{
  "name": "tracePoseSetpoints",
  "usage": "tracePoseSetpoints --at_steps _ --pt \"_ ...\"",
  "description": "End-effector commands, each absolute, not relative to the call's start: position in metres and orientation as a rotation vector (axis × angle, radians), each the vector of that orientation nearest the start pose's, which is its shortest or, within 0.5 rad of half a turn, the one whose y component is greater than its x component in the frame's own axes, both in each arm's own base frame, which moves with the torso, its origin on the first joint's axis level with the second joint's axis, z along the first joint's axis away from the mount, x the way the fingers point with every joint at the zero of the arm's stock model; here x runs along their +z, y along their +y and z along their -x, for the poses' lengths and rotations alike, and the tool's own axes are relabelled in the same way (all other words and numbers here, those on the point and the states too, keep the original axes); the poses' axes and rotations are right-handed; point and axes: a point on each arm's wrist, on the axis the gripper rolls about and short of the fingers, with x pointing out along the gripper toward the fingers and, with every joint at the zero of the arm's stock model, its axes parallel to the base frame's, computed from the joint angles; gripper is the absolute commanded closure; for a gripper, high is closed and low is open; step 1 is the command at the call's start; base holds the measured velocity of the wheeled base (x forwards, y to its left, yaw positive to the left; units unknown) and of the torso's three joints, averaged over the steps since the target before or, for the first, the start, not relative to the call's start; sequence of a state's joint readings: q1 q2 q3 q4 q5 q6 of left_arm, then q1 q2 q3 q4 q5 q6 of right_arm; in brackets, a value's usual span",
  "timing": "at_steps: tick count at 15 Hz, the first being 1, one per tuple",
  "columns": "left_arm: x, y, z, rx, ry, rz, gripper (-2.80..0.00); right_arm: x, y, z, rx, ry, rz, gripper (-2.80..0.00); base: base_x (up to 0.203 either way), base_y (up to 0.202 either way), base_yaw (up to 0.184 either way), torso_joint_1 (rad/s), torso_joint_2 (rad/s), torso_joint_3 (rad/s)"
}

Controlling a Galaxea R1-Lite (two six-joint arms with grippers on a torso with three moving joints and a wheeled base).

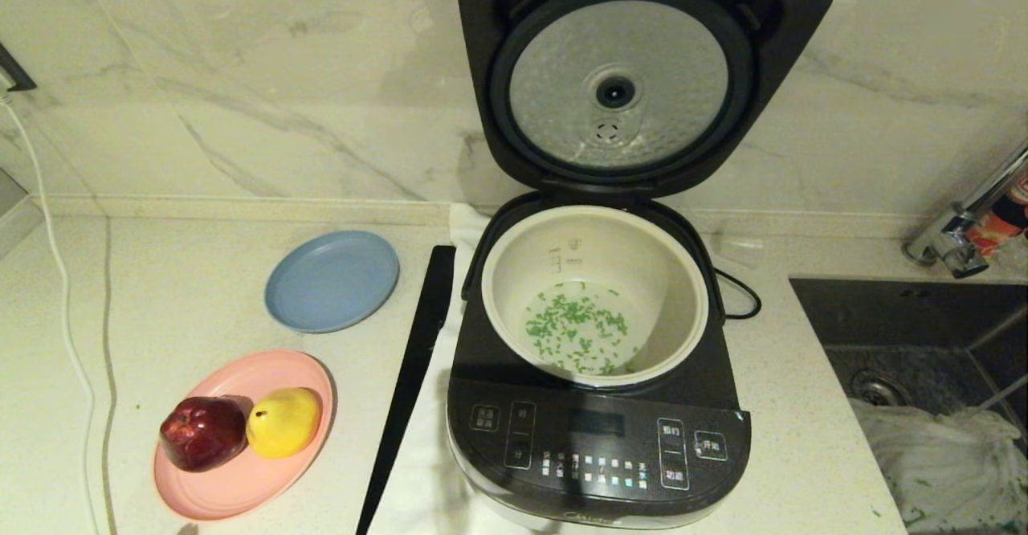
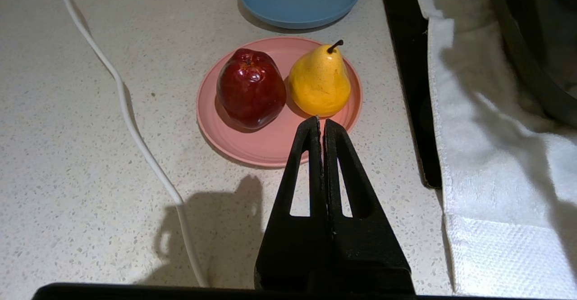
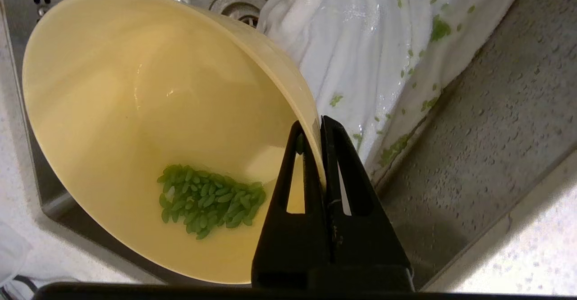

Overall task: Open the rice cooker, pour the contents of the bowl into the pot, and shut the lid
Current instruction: Fill a bowl with water from the tap

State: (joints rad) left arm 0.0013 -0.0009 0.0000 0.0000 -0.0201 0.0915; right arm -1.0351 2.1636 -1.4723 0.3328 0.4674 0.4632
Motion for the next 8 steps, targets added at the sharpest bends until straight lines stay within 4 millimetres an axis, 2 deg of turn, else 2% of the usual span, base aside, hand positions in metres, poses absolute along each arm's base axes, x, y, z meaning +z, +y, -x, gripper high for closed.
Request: tracePoseSetpoints --at_steps 1,8 --pt "0.073 0.000 0.022 -0.019 0.005 -0.092 0.00 0.104 -0.347 -0.218 -0.700 0.645 -1.145 0.00 0.000 0.000 0.000 0.000 0.00 0.000" --pt "0.073 0.000 0.022 -0.019 0.007 -0.092 0.00 0.100 -0.361 -0.229 -0.704 0.610 -1.176 0.00 0.000 0.000 0.000 0.000 0.00 0.000"
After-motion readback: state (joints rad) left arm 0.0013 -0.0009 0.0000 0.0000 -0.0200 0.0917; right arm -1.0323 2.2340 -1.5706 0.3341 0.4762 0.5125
